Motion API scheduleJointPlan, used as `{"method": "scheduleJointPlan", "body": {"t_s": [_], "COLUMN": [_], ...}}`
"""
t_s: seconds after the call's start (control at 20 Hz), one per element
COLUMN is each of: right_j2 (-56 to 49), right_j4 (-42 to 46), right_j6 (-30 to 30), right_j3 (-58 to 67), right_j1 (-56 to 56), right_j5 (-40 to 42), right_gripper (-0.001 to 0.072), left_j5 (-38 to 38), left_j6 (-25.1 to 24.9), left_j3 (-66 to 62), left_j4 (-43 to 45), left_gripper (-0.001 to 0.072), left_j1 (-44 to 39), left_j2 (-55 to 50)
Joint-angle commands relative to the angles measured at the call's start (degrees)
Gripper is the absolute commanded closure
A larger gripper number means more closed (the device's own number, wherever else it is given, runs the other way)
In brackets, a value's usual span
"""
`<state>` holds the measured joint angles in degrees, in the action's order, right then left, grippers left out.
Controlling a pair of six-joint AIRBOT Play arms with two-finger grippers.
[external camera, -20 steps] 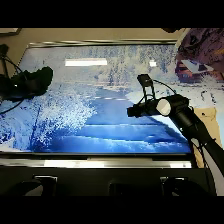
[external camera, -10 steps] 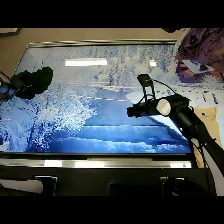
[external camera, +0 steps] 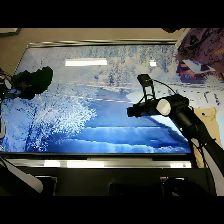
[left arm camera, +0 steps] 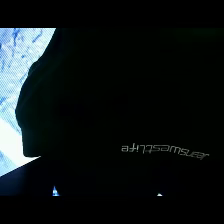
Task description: Fold the clothes and pants, and hang the long-sleeved shirts on hangers.
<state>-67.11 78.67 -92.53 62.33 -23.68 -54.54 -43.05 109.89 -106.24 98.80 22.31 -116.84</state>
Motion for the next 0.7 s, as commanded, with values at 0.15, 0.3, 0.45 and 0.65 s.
{"method": "scheduleJointPlan", "body": {"t_s": [0.15,0.3,0.45,0.65], "right_j2": [0.0,0.0,0.0,0.0], "right_j4": [0.0,0.0,0.0,0.0], "right_j6": [0.0,0.0,0.0,0.0], "right_j3": [0.0,0.0,0.0,0.0], "right_j1": [0.0,0.0,0.0,0.0], "right_j5": [0.0,0.0,0.0,0.0], "right_gripper": [0.0679,0.0679,0.0679,0.0679], "left_j5": [-9.2,-17.1,-23.6,-33.6], "left_j6": [-0.8,-8.6,-14.2,-18.6], "left_j3": [-6.4,-9.0,-8.8,-3.1], "left_j4": [-2.0,-7.2,-18.5,-27.4], "left_gripper": [0.0686,0.0688,0.0689,0.0689], "left_j1": [0.1,0.1,0.1,-2.8], "left_j2": [-4.0,-1.7,4.7,16.9]}}
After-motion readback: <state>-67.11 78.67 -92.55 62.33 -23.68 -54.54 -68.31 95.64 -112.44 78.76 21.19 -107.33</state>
